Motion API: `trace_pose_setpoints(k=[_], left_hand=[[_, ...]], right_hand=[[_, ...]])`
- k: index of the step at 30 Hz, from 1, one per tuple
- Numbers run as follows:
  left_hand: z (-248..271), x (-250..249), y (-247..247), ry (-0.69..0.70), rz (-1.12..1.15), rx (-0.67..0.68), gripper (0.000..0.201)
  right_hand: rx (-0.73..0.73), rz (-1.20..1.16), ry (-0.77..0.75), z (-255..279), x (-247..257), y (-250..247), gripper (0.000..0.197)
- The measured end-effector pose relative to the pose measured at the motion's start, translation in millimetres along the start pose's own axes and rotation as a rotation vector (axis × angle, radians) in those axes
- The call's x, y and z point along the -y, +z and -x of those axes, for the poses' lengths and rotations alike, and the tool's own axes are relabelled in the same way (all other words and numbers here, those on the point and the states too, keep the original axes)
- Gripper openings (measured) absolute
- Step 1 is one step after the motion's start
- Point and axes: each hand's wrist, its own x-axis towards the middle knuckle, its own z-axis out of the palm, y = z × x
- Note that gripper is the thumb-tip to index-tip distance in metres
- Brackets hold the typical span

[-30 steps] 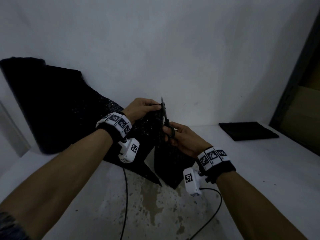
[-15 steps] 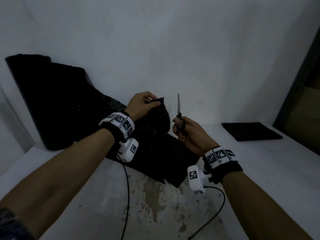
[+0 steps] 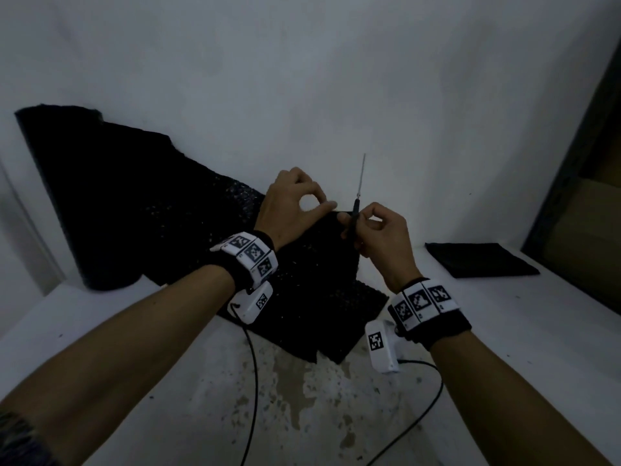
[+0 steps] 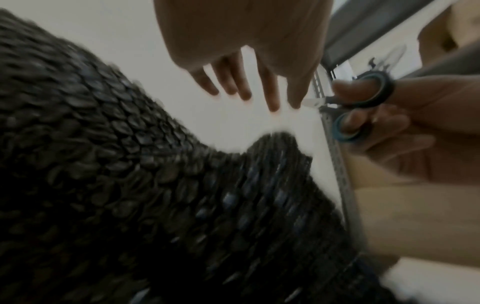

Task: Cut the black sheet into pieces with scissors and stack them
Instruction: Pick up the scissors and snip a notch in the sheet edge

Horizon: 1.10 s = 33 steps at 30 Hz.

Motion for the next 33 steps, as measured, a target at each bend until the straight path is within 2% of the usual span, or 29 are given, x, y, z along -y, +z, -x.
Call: trace_pose_setpoints(k=[2, 4, 7, 9, 12, 14, 16, 17, 19, 21, 23, 25, 30, 33], left_hand=[[0, -16, -4, -0.174, 0.176, 0.133, 0.041], [1, -33, -9, -0.405, 0.426, 0.339, 0.051], [9, -45, -11, -0.645, 0.767, 0.589, 0.048], [17, -45, -14, -0.732, 0.907, 0.637, 0.045], [27, -40, -14, -0.822, 0.973, 0.591, 0.035], [33, -31, -12, -0.864, 0.912, 0.546, 0.029], [43, -19, -10, -0.865, 0.722, 0.562, 0.026], [50, -12, -9, -0.846, 0.592, 0.598, 0.025], [66, 2, -8, -0.764, 0.322, 0.706, 0.024], [82, 17, -4, -0.686, 0.084, 0.827, 0.032], [94, 29, 1, -0.647, -0.092, 0.917, 0.047], [103, 39, 10, -0.665, -0.159, 0.932, 0.053], [119, 47, 28, -0.634, -0.335, 0.824, 0.045], [122, 53, 33, -0.607, -0.425, 0.817, 0.046]], right_hand=[[0.018, 0.113, 0.005, -1, 1, 3, 0.041], [0.002, 0.203, -0.014, -1, 0, 6, 0.026], [-0.025, 0.259, -0.022, -1, -6, 11, 0.013], [0.004, 0.234, 0.029, 0, -12, 12, 0.015], [0.130, 0.075, 0.171, 6, -14, 14, 0.022], [0.180, -0.032, 0.226, 10, -15, 13, 0.013], [0.135, -0.003, 0.257, 11, -23, 3, 0.012], [0.096, 0.079, 0.273, 10, -32, -5, 0.016], [0.072, 0.479, 0.272, 8, -53, -28, 0.015], [0.247, 0.884, 0.292, 9, -73, -51, 0.008], [0.521, 1.064, 0.364, 15, -86, -64, 0.023], [0.637, 1.165, 0.401, 19, -87, -69, 0.038], [0.604, 1.343, 0.396, 15, -85, -82, 0.054], [0.572, 1.419, 0.404, 13, -86, -89, 0.054]])
